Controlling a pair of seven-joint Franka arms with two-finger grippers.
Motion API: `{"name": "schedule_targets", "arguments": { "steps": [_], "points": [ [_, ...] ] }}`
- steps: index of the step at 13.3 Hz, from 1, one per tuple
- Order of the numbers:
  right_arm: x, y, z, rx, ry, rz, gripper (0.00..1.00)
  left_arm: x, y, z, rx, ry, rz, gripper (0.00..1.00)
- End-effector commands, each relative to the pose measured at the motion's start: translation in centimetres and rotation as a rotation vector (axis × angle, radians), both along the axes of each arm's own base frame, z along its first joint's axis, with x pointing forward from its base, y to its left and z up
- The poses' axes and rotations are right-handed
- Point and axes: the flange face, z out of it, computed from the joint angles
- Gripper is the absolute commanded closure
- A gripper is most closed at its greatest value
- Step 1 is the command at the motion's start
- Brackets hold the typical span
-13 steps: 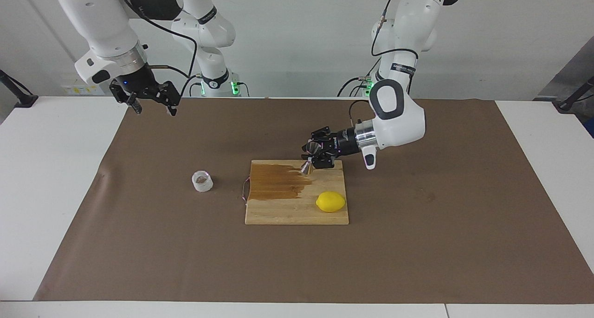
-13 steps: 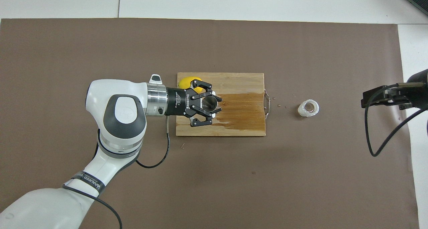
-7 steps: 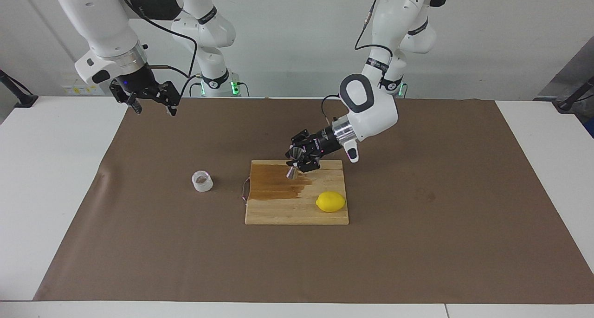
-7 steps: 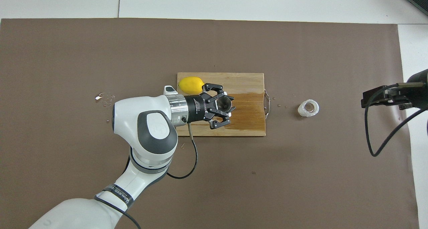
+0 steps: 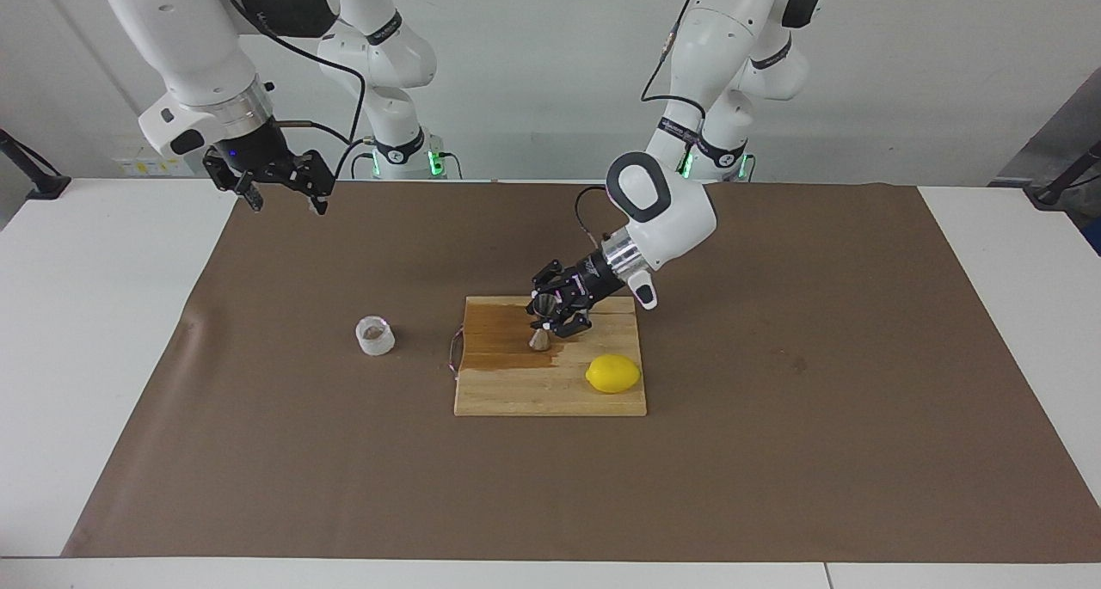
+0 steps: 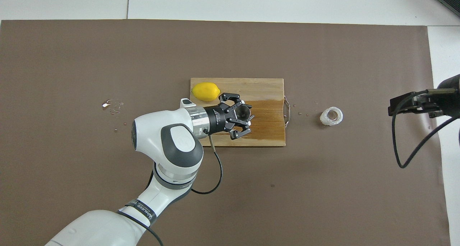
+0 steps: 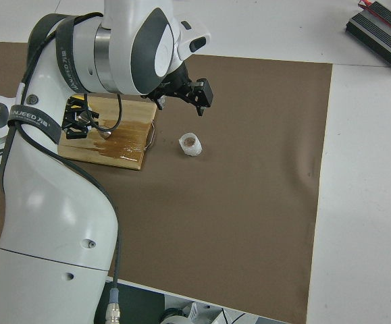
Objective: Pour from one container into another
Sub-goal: 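Lower the metal cup onto the wooden board and open the left gripper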
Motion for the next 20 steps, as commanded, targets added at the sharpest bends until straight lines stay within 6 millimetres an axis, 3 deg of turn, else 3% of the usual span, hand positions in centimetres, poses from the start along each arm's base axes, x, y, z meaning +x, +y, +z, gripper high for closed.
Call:
{"name": "schedule_targets", "arguments": {
  "steps": [1, 4, 7, 9, 10, 13, 15, 18, 20],
  "points": [
    [0.0, -0.1, 0.2, 0.027, -0.005, -0.024, 0.00, 0.2, -1.4, 0.3, -0.002, 0.008, 0.048, 0.59],
    [0.0, -0.1, 0.2, 0.027, -0.005, -0.024, 0.00, -0.1, -2.0, 0.2, 0.010, 0.001, 0.047, 0.38],
    [0.0, -0.1, 0.3, 0.026, -0.007, -0.024, 0.00, -0.3, -2.3, 0.0, 0.025, -0.009, 0.043, 0.35],
    [0.0, -0.1, 0.2, 0.027, -0.005, -0.024, 0.00, -0.3, -2.4, 0.1, 0.030, -0.017, 0.039, 0.28],
    [0.0, -0.1, 0.2, 0.027, -0.005, -0.024, 0.00, -0.2, -2.5, 0.2, 0.027, -0.016, 0.042, 0.00],
    [0.0, -0.1, 0.2, 0.027, -0.005, -0.024, 0.00, -0.2, -2.8, 0.9, 0.011, -0.017, 0.027, 0.00],
    [0.0, -0.1, 0.2, 0.027, -0.005, -0.024, 0.00, -0.1, -3.2, 2.4, -0.005, -0.030, 0.007, 0.00],
    [0.0, -0.1, 0.2, 0.027, -0.005, -0.024, 0.00, -1.3, -3.9, 5.9, -0.077, -0.026, -0.052, 0.00],
    [0.0, -0.1, 0.2, 0.027, -0.005, -0.024, 0.00, -0.7, -2.6, 8.4, -0.074, -0.074, -0.138, 0.00]
  ]
}}
